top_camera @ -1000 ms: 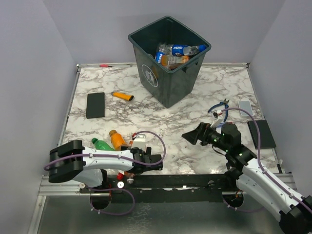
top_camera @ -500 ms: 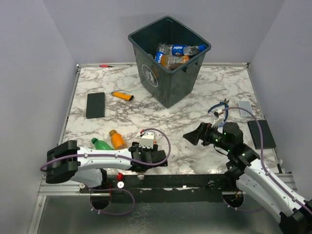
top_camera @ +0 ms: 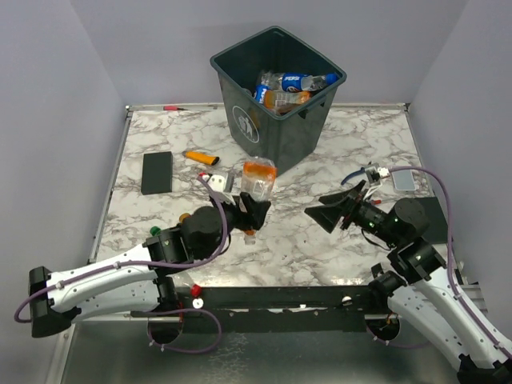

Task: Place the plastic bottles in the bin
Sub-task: Pick up the plastic bottle at the center of the board, then place the plastic bottle in the trash bin.

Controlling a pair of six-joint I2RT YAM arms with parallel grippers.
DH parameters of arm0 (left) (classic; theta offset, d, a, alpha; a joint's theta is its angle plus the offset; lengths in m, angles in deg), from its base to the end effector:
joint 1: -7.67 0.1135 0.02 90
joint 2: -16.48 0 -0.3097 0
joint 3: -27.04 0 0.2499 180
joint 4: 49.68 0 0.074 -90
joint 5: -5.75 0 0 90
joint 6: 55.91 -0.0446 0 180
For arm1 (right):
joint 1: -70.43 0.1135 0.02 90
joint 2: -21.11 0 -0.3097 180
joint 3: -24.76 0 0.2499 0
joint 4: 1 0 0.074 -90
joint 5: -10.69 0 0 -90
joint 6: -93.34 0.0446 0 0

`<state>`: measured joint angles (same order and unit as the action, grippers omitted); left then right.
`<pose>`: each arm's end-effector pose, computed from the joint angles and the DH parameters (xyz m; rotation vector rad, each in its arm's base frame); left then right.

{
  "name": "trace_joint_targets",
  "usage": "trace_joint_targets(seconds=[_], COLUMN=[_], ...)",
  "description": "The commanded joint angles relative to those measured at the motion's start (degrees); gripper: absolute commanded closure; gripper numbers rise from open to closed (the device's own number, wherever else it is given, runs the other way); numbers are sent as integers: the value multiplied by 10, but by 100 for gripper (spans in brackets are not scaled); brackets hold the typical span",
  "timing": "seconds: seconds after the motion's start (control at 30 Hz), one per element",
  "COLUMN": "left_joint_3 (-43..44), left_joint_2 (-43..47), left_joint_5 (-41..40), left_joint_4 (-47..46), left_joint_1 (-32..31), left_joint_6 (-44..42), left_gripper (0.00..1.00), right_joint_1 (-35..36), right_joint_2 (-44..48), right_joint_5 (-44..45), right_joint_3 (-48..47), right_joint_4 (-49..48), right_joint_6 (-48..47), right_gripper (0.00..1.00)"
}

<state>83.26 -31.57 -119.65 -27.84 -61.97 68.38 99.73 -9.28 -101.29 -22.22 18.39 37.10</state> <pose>0.0825 -0.1481 0.3533 0.1145 1.8235 -0.7486 0.0856 0.0672 0.3359 -0.2503 1.7267 1.1383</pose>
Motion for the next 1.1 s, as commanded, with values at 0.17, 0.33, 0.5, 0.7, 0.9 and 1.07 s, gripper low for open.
trace_joint_targets(seconds=[0.17, 0.33, 0.5, 0.7, 0.9, 1.07], left_joint_3=[-10, -57, -56, -59, -60, -65], left_joint_2=[-61, -87, -85, -90, -87, -84], left_joint_5=[304, 290, 251, 221, 213, 211], left_joint_4=[-346, -530, -580, -609, -614, -619], left_joint_1=[181, 182, 176, 171, 168, 167], left_joint_6=[57, 159, 167, 166, 153, 153], left_gripper=[57, 62, 64, 65, 65, 65], right_joint_1=[1, 7, 28, 110, 150, 149], right_joint_2=[-37, -77, -102, -178, -212, -232], right_joint_5=[-129, -126, -98, -63, -24, 14], right_joint_3=[57, 42, 29, -19, -27, -31], right_joint_4=[-245, -254, -289, -328, -395, -407], right_joint_6=[96, 92, 95, 76, 102, 119], right_gripper=[3, 5, 8, 12, 15, 37])
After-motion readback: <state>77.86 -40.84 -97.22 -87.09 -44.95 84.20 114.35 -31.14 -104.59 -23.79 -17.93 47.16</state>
